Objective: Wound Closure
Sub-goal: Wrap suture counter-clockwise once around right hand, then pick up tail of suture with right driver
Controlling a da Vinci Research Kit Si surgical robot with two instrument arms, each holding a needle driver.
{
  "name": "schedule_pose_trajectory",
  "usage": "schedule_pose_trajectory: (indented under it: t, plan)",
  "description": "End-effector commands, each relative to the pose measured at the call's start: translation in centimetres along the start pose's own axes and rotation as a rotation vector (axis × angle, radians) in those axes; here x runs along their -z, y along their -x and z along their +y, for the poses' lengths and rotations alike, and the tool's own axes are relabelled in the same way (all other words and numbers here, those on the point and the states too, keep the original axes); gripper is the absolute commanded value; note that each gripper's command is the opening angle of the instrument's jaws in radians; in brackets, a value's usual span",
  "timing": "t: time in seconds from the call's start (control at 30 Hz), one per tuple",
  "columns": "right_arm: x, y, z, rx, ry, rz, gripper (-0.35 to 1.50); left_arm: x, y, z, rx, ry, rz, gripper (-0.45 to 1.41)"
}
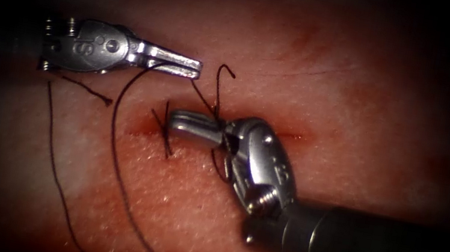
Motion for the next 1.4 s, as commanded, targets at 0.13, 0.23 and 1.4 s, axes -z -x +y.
schedule_pose_trajectory:
  t: [0.13,0.23,1.4]
  plan:
    - [-0.05,-0.09,0.1,-0.066,0.125,-0.009,-0.35,-0.07,0.15,0.12,0.013,-0.002,-0.008,-0.45]
    - [-0.08,-0.15,0.13,-0.146,0.23,-0.015,-0.35,-0.1,0.19,0.24,0.013,-0.004,-0.013,-0.45]
    - [0.35,0.15,0.51,-0.738,0.979,-0.133,1.01,-0.58,0.3,0.48,0.026,0.002,-0.064,-0.45]
